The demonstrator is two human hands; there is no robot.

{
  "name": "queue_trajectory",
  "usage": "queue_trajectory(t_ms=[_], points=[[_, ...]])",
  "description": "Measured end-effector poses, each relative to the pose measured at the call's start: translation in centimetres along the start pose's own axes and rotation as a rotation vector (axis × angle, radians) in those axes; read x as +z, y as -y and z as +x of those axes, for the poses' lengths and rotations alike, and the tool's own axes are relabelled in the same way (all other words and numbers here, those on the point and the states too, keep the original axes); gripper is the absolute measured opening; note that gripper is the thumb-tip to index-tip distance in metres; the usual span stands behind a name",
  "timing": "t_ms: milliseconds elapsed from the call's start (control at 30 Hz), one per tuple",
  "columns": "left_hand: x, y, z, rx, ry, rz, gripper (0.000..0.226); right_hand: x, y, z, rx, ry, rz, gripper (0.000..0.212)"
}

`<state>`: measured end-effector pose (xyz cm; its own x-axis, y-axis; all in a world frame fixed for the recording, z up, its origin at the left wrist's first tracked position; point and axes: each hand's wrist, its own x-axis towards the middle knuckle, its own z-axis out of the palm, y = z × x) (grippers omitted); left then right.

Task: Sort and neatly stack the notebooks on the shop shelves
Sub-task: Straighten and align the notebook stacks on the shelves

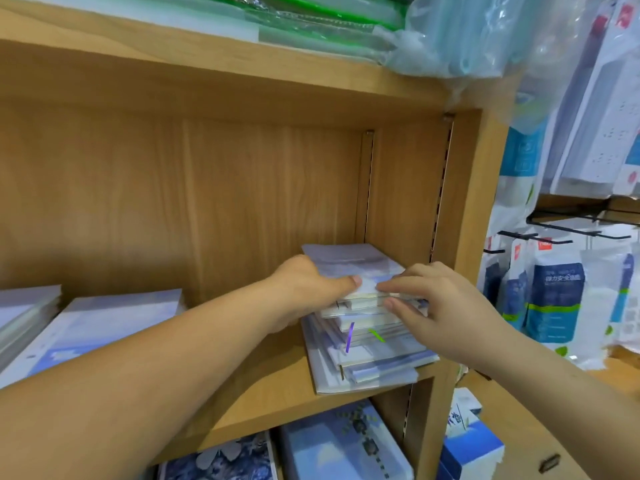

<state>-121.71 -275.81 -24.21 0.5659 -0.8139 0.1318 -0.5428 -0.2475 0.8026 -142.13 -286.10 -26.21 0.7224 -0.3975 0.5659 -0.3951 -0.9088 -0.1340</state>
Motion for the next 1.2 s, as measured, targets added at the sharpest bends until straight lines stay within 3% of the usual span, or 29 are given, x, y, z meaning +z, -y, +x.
queue_trajectory(t_ms=[100,233,367,433,567,733,900,967,1100,1200], points=[[-0.1,-0.2,-1.2,-0.041,0.03,-0.178,0.031,0.0,0.8,-0.4,0.055,-0.054,0.06,0.036],[-3.9,0.6,-4.4,-0.09,0.009,-0.442,0.017,0.0,2.8,-1.1,0.311,-0.126,0.04,0.056],[-8.4,3.0,-9.3,-0.062,-0.061,-0.568,0.017,0.4,8.3,0.0,0.381,0.061,0.537,0.055],[-10.0,4.7,-11.7,-0.067,-0.118,-0.499,0.023,1.0,11.5,0.3,0.398,0.106,0.715,0.043],[-11.3,7.4,-14.8,-0.075,-0.184,-0.317,0.03,3.2,15.6,0.2,0.437,0.074,0.769,0.019],[-12.5,9.2,-16.7,-0.081,-0.136,-0.214,0.034,4.9,17.3,0.1,0.394,-0.011,0.728,0.02],[-10.4,9.7,-17.0,-0.078,-0.056,-0.194,0.037,5.0,15.9,0.2,0.356,-0.065,0.442,0.026],[-9.0,9.7,-16.5,-0.077,-0.062,-0.075,0.045,5.5,14.7,-0.4,0.415,0.014,0.395,0.03],[-8.4,10.8,-16.1,0.127,-0.176,0.487,0.036,6.9,13.6,-2.2,0.382,0.384,0.281,0.049],[-8.2,11.9,-16.5,0.222,-0.11,0.575,0.032,7.3,13.5,-3.0,0.285,0.426,0.043,0.063]])
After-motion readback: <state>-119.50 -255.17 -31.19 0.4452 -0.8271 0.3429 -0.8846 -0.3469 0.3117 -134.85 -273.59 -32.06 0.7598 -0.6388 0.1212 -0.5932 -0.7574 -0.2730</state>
